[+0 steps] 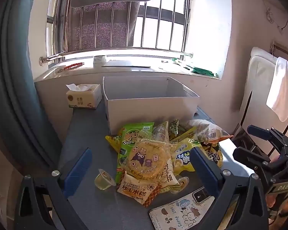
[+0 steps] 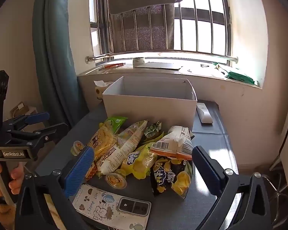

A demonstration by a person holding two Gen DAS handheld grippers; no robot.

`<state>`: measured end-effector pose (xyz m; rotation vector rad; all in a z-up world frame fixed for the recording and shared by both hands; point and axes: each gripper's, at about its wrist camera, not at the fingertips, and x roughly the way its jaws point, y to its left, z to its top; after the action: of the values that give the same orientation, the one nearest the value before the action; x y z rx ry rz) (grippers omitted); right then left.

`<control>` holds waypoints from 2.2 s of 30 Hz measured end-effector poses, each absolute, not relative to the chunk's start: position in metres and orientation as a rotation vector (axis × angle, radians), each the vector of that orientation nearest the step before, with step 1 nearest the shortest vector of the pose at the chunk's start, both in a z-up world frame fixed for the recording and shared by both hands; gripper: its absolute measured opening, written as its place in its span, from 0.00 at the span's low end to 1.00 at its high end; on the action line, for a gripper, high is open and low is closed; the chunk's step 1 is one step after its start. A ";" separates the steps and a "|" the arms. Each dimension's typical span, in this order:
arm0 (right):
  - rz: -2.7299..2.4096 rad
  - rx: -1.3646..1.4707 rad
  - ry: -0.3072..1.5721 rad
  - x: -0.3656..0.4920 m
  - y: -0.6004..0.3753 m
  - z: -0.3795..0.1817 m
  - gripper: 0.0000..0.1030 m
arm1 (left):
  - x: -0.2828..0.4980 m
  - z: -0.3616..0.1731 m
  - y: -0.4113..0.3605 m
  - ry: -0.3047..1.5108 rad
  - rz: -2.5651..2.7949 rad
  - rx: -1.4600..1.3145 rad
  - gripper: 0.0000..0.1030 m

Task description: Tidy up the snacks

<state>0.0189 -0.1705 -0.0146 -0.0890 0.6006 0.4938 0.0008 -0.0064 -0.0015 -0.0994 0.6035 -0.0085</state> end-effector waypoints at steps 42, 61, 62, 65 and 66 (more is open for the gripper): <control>0.514 -0.081 0.611 0.017 -0.169 -0.017 1.00 | 0.002 -0.005 -0.010 0.621 -0.019 -0.094 1.00; 0.516 -0.081 0.612 0.016 -0.168 -0.017 1.00 | 0.002 -0.006 -0.012 0.623 -0.018 -0.083 1.00; 0.515 -0.081 0.613 0.016 -0.168 -0.017 1.00 | 0.003 -0.006 -0.012 0.623 -0.018 -0.083 1.00; 0.515 -0.081 0.615 0.017 -0.168 -0.017 1.00 | 0.003 -0.007 -0.012 0.626 -0.019 -0.084 1.00; 0.514 -0.081 0.614 0.017 -0.168 -0.017 1.00 | 0.003 -0.007 -0.012 0.626 -0.019 -0.084 1.00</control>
<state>0.0166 -0.1682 -0.0175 -0.0806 0.6140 0.5144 0.0030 -0.0117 -0.0072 -0.0842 0.6260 -0.0189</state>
